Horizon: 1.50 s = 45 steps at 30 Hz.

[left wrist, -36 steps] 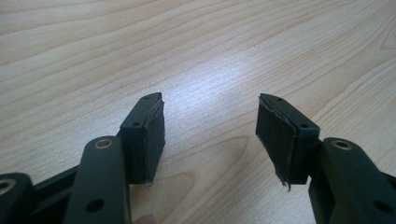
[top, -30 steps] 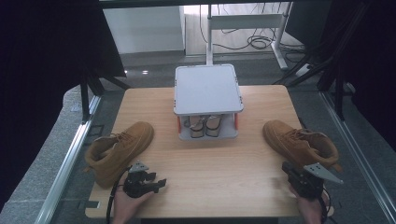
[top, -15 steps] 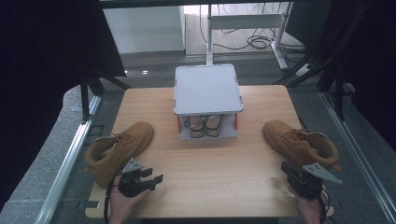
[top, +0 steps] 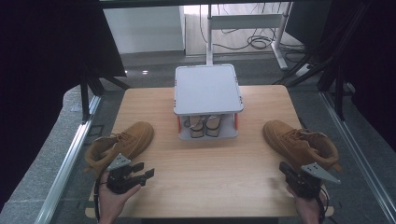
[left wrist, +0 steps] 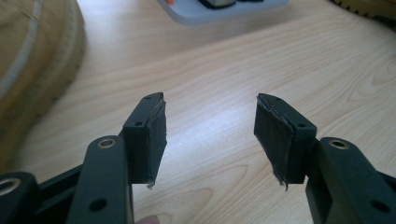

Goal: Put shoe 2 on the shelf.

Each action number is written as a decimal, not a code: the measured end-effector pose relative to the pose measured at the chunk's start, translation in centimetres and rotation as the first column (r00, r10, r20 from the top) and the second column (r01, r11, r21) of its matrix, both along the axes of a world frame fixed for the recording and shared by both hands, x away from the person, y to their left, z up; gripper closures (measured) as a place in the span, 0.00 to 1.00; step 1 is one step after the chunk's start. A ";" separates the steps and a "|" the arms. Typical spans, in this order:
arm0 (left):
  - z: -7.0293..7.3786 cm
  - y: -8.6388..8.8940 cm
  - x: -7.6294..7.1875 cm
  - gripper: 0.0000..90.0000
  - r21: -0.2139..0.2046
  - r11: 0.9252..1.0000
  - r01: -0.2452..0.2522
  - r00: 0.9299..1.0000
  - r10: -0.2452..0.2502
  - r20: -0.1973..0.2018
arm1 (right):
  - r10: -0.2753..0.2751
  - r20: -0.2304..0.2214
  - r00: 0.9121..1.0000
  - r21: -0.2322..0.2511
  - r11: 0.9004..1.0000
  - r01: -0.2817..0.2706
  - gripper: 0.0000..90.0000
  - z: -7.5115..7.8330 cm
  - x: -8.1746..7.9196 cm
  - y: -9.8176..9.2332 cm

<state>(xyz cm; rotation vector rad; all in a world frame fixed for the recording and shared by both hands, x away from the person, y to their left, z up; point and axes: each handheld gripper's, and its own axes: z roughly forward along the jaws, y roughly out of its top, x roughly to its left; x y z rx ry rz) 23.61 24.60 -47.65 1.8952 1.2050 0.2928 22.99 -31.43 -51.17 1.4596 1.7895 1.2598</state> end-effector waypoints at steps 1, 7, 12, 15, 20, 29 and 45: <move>0.4 0.3 0.0 0.48 -0.003 1.000 0.000 1.000 0.000 0.010 | 0.000 0.001 1.000 0.000 1.000 0.000 0.95 0.0 0.0 0.0; 2.8 2.1 -0.2 0.48 -0.001 0.999 -0.032 0.997 0.032 0.071 | -0.007 0.001 1.000 0.007 1.000 0.007 0.95 0.1 0.0 -0.2; 5.0 4.4 0.2 0.47 -0.011 0.997 -0.077 0.991 0.078 0.108 | -0.014 0.000 1.000 0.014 1.000 0.014 0.95 0.1 0.0 -0.6; 5.9 5.7 0.6 0.47 -0.013 0.995 -0.100 0.988 0.101 0.116 | -0.015 -0.003 1.000 0.012 1.000 0.015 0.94 0.0 0.1 -0.6; 7.3 7.4 1.3 0.46 -0.026 0.992 -0.126 0.983 0.129 0.130 | -0.013 -0.008 1.000 0.010 1.000 0.013 0.94 -0.1 0.1 -0.5; 8.7 9.6 2.3 0.46 -0.032 0.986 -0.161 0.978 0.164 0.129 | -0.010 -0.010 1.000 0.009 1.000 0.010 0.95 -0.2 0.2 -0.5; 7.8 13.5 4.0 0.44 0.020 0.966 -0.256 0.964 0.254 0.078 | -0.010 -0.011 1.000 0.008 1.000 0.010 0.95 -0.3 0.2 -0.4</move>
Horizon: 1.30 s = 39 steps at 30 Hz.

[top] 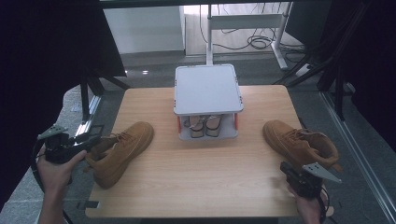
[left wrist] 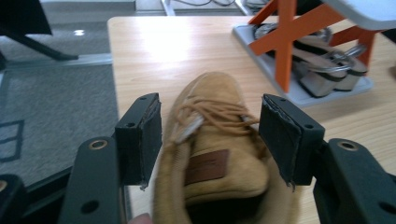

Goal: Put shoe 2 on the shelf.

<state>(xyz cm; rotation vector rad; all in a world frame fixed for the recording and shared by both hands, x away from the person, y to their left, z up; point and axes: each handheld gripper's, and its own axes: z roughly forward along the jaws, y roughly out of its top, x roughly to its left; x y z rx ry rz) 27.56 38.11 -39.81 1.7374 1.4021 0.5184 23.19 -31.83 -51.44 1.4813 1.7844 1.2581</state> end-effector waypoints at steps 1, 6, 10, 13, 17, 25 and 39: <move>-0.1 0.1 0.1 0.43 0.003 1.000 0.001 1.000 -0.001 -0.010 | 0.000 0.000 1.000 0.000 1.000 0.000 0.95 0.0 0.0 0.0; -1.3 0.6 1.0 0.44 0.028 1.000 -0.009 0.998 0.011 -0.070 | 0.003 0.002 1.000 -0.003 1.000 -0.003 0.95 0.0 0.0 0.1; -2.1 0.6 1.3 0.45 0.047 0.999 0.008 0.994 -0.003 -0.106 | 0.000 -0.001 1.000 -0.001 1.000 0.000 0.95 0.0 0.0 0.0; -2.7 0.3 1.6 0.46 0.076 0.997 0.007 0.991 0.003 -0.133 | 0.002 -0.002 1.000 -0.003 1.000 -0.002 0.95 -0.1 0.0 0.0; -3.5 0.4 2.3 0.51 0.099 0.995 0.005 0.984 0.013 -0.179 | 0.008 -0.002 1.000 -0.008 1.000 -0.008 0.95 -0.1 0.0 0.1; -3.4 0.2 2.7 0.56 0.091 0.995 0.032 0.975 -0.010 -0.223 | 0.008 -0.004 1.000 -0.005 1.000 -0.008 0.94 -0.1 0.0 0.1; -3.3 -0.5 3.3 0.71 0.119 0.992 0.044 0.946 -0.004 -0.324 | 0.008 -0.002 1.000 -0.009 1.000 -0.008 0.94 -0.1 0.0 0.3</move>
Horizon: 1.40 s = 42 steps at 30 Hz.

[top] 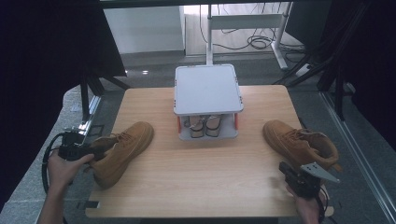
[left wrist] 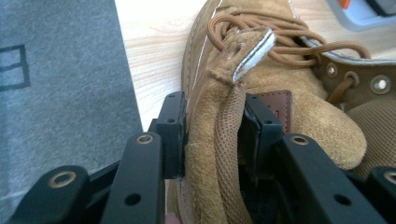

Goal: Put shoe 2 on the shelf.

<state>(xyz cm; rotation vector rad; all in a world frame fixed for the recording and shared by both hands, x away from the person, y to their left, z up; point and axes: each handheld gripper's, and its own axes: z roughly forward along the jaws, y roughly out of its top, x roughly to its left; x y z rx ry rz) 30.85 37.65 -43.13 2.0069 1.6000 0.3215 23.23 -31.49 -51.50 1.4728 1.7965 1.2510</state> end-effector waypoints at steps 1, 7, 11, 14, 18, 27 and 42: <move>0.0 0.0 0.0 0.71 0.005 1.000 0.001 1.000 -0.001 -0.004 | 0.001 0.000 1.000 -0.001 1.000 -0.001 0.94 0.0 0.0 0.0; 0.1 -0.3 0.1 0.74 0.025 1.000 -0.016 1.000 0.017 -0.019 | 0.009 -0.002 1.000 -0.003 1.000 -0.009 0.94 0.0 0.1 0.1; 0.0 -0.1 0.0 0.78 0.010 0.999 -0.030 0.999 0.030 -0.011 | 0.007 0.005 1.000 -0.005 1.000 -0.007 0.92 0.2 0.1 0.2; 0.0 -0.1 0.0 0.80 0.005 0.999 -0.036 0.999 0.036 -0.007 | 0.021 0.019 1.000 -0.008 1.000 -0.021 0.90 0.9 -0.1 0.2; 0.0 -0.2 0.0 0.81 0.015 0.999 -0.036 0.999 0.036 -0.010 | 0.059 0.044 0.997 -0.004 0.998 -0.059 0.85 2.4 0.0 0.2; 0.0 -0.1 0.0 0.81 0.003 0.999 -0.034 0.999 0.034 -0.011 | 0.095 0.117 0.989 -0.009 0.995 -0.095 0.71 7.5 0.5 -1.8; 0.0 -0.1 0.0 0.81 0.000 0.999 -0.033 0.999 0.033 -0.011 | 0.044 0.112 0.993 -0.088 0.996 -0.034 0.64 14.6 3.6 -8.3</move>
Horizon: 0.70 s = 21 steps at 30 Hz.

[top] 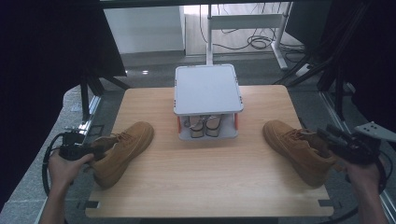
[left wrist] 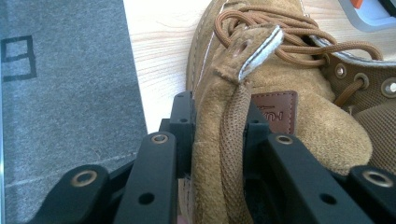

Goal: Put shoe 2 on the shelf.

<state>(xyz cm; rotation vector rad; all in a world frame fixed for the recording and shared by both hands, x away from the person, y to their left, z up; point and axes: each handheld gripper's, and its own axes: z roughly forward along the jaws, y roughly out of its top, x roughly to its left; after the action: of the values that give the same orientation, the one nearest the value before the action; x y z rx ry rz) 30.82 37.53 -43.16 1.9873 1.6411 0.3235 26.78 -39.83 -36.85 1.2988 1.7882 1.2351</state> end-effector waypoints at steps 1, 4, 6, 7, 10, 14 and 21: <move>0.0 0.0 0.0 0.81 0.000 1.000 0.000 1.000 0.000 0.000 | -0.007 -0.006 1.000 -0.008 1.000 0.007 0.64 0.2 0.3 -0.4; 0.0 0.0 0.0 0.81 -0.001 1.000 -0.001 1.000 0.001 0.000 | -0.020 -0.032 0.999 -0.023 1.000 0.019 0.63 0.4 1.1 -1.5; 0.0 0.0 0.0 0.81 -0.001 1.000 -0.001 1.000 0.001 0.000 | -0.024 -0.053 0.998 -0.033 0.999 0.022 0.63 0.3 1.7 -2.1; 0.0 0.0 0.0 0.81 -0.001 1.000 -0.002 1.000 0.002 0.000 | -0.026 -0.061 0.998 -0.042 0.999 0.023 0.63 0.1 1.9 -2.3; 0.0 0.0 0.0 0.81 -0.003 1.000 -0.001 1.000 0.001 0.000 | -0.027 -0.098 0.995 -0.065 0.998 0.021 0.62 -0.5 2.5 -2.8; 0.0 0.0 0.0 0.81 0.001 1.000 0.002 1.000 -0.002 -0.004 | -0.025 -0.152 0.988 -0.059 0.998 0.017 0.62 -1.8 3.3 -3.4; 0.0 0.1 0.0 0.81 -0.001 1.000 0.002 1.000 -0.002 -0.004 | -0.012 -0.239 0.971 -0.093 0.996 -0.010 0.61 -3.8 4.4 -3.5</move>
<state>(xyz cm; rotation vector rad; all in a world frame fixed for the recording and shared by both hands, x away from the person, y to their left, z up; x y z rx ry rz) 30.84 37.59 -43.14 1.9899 1.6416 0.3186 31.17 -43.29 -40.62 1.4443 1.9869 1.0152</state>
